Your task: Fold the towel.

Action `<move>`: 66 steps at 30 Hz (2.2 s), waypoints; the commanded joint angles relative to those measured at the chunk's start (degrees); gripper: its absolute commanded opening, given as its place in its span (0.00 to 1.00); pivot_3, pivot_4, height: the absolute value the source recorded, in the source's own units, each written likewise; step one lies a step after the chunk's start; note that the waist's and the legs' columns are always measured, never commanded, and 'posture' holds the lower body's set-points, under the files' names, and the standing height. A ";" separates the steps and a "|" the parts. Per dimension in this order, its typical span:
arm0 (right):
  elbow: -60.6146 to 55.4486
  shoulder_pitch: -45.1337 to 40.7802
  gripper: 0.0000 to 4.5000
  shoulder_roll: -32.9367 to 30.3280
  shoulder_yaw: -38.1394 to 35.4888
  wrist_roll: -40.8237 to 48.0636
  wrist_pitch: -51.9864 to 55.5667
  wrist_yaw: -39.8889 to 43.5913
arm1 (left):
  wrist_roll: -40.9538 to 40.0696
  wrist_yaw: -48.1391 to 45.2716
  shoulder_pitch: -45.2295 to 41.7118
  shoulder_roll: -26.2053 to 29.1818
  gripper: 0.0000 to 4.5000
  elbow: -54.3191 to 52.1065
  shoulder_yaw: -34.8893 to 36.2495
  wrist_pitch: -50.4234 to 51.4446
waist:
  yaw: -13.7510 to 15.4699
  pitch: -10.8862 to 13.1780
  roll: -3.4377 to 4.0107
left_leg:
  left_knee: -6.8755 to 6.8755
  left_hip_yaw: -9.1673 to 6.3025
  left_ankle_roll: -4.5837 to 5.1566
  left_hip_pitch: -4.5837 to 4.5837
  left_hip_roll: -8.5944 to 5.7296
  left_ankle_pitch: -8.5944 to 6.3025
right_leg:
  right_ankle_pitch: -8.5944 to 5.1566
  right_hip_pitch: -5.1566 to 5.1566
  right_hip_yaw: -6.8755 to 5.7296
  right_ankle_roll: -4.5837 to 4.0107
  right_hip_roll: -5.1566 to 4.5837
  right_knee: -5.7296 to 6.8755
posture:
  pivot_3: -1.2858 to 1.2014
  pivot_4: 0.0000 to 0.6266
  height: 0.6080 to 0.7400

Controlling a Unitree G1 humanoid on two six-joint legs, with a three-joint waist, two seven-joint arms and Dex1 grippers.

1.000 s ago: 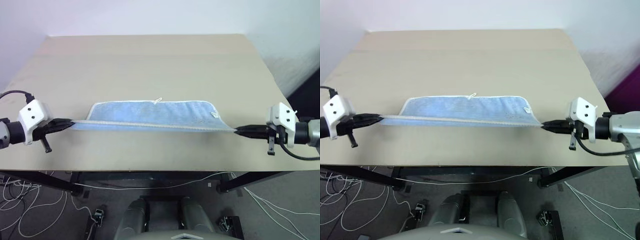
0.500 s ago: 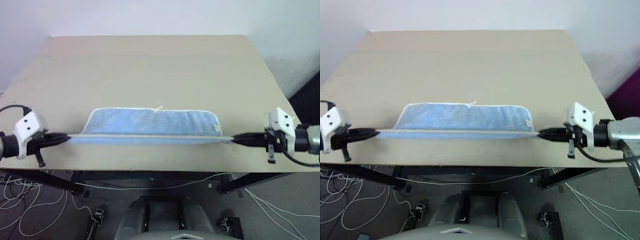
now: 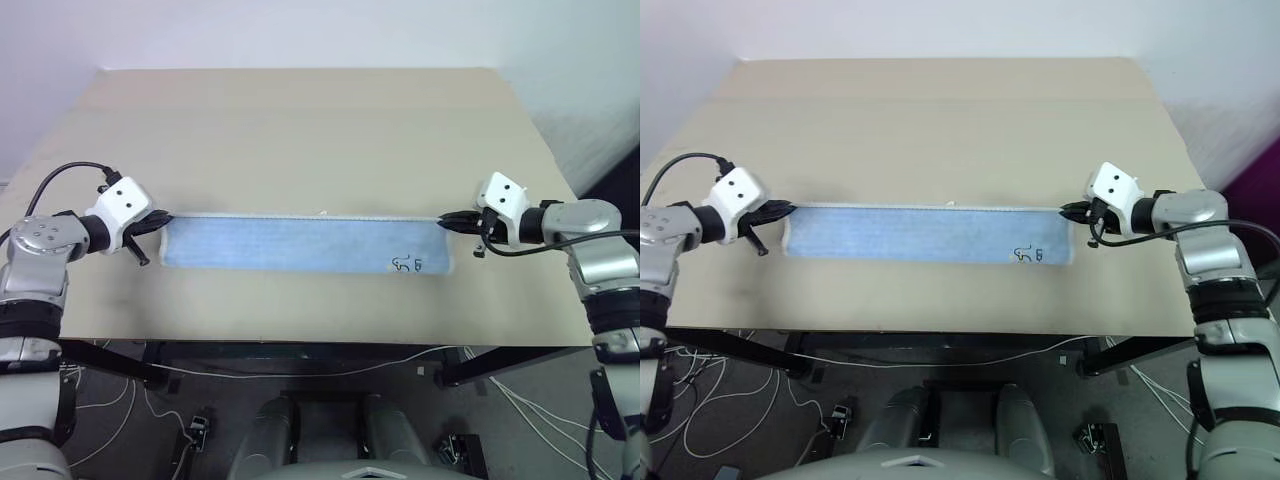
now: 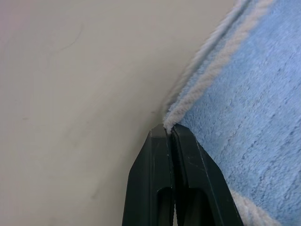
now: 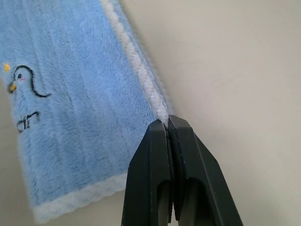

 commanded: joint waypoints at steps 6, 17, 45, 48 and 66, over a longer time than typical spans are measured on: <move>8.00 -3.59 0.00 1.02 0.04 -3.90 -5.63 -1.42 | 4.48 4.17 -5.12 -1.00 0.00 9.52 -1.89 -5.30 | -0.03 0.00 0.00 | 0.02 0.00 0.00 0.00 0.00 0.00 | 0.00 0.01 0.00 0.00 0.01 0.03 | 0.52 0.24 1.00; 6.52 -2.87 0.60 -0.06 -2.69 -3.27 -4.96 -2.90 | 1.90 6.09 -6.37 -2.09 0.67 11.70 1.48 -4.49 | -0.06 0.00 0.00 | 0.03 -0.01 0.00 0.00 0.00 0.01 | 0.00 0.00 0.00 0.00 0.01 0.05 | 0.52 0.24 1.00; -49.57 30.54 0.98 30.80 -52.51 71.77 81.73 -62.83 | -20.16 -8.30 19.75 -7.67 1.00 -38.56 4.98 12.98 | 0.30 -0.09 0.01 | -0.05 -0.09 0.00 0.04 0.03 0.00 | 0.01 0.11 0.05 -0.01 -0.18 0.00 | 0.52 0.24 1.00; -49.69 33.28 0.98 32.41 -49.80 80.30 78.80 -71.43 | -20.01 -7.86 19.49 -9.86 1.00 -40.73 3.47 14.25 | 0.09 -0.10 0.01 | -0.05 -0.08 0.01 0.07 0.03 0.00 | 0.00 0.14 0.05 -0.01 -0.16 0.00 | 0.52 0.24 1.00; -44.16 34.22 0.98 32.15 -31.63 94.66 52.31 -93.70 | -19.58 -6.34 17.71 -12.45 1.00 -42.04 2.94 14.89 | -1.26 -0.14 -0.02 | -0.06 -0.07 0.02 0.16 0.10 0.00 | 0.00 0.22 0.04 -0.01 0.04 0.01 | 0.52 0.24 1.00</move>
